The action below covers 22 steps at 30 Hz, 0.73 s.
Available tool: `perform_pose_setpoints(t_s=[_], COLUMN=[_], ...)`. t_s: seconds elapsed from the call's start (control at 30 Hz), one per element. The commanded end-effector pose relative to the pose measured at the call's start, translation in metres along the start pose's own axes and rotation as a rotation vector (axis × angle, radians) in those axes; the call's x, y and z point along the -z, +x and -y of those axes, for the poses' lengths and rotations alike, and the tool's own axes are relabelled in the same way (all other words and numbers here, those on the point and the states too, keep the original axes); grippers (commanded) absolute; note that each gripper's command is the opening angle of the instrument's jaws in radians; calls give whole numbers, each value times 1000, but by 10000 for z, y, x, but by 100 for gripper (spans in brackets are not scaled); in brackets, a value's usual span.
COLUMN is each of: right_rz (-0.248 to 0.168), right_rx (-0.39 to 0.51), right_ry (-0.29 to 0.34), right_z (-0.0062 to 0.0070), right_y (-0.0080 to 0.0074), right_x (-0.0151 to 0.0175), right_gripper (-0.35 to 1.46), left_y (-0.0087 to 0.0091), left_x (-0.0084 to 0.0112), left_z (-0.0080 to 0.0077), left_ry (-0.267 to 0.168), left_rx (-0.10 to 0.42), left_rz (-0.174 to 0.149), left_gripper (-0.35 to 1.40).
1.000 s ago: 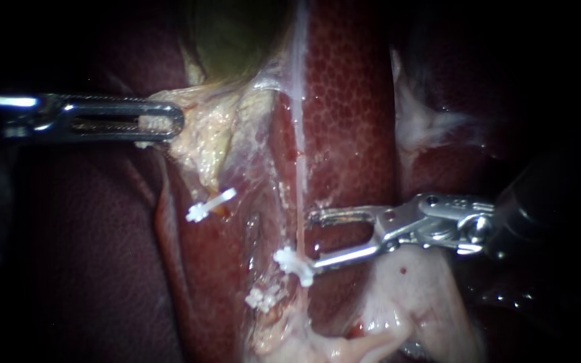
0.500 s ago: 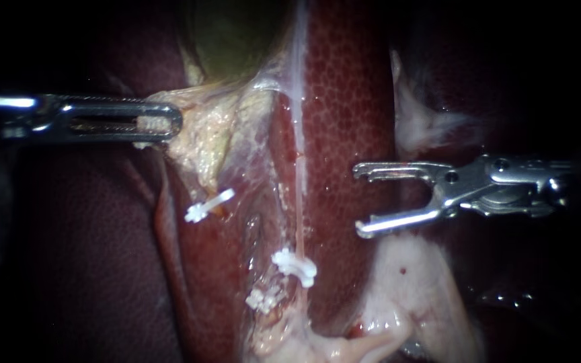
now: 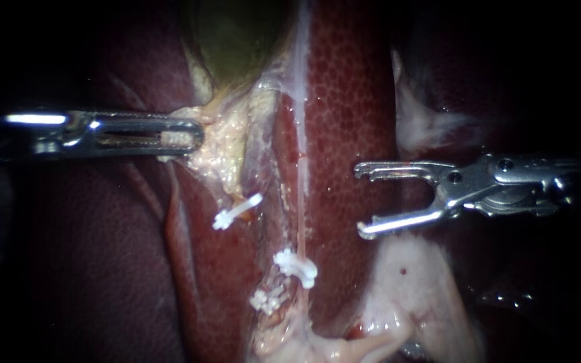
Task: Going back second clip right tube
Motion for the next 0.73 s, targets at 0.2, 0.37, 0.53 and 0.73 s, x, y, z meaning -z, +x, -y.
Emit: perform_pose_setpoints(t_s=[0.2,0.37,0.53,0.73], right_rz=[0,0,0,0], right_rx=[0,0,0,0], right_ry=[0,0,0,0], right_z=[1,1,1,2], right_y=[0,0,0,0], right_x=[0,0,0,0], right_gripper=[60,60,60,60], left_y=[7,10,10,10], left_x=[-23,-33,-32,-32], left_z=[1,3,3,2], left_ry=[5,10,10,11], left_rx=[1,-2,-2,-2], left_rz=[-14,-18,-18,-19], left_gripper=[-30,-30,-30,-30])
